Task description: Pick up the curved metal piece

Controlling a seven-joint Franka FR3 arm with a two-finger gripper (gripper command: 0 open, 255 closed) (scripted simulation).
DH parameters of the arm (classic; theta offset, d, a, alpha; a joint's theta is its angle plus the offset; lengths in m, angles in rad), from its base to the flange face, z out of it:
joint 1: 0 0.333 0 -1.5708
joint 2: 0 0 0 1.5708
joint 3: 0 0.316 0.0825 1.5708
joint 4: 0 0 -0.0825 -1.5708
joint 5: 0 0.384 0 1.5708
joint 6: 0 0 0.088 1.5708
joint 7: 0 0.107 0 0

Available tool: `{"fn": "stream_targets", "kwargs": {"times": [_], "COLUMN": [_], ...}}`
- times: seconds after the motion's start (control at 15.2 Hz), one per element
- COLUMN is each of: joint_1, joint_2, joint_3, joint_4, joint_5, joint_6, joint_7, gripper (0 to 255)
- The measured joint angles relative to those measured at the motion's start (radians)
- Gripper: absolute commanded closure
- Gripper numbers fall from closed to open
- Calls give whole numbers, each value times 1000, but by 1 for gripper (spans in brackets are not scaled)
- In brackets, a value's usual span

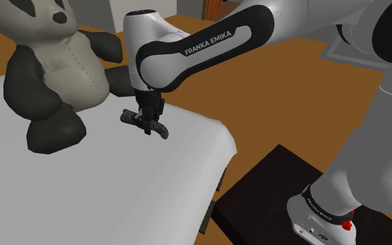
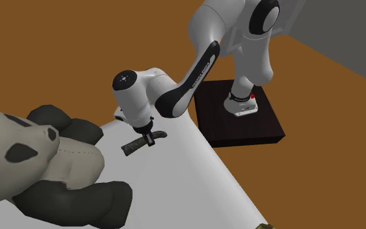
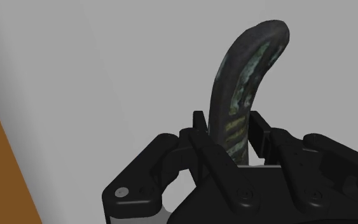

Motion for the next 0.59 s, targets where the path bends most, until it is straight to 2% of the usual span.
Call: {"fn": "stream_targets", "kwargs": {"times": [0.59], "joint_1": [-3], "joint_2": [-39], "joint_3": [5], "joint_4": [66], "joint_5": [15], "joint_6": [-105], "joint_7": [-7], "gripper": [255]}}
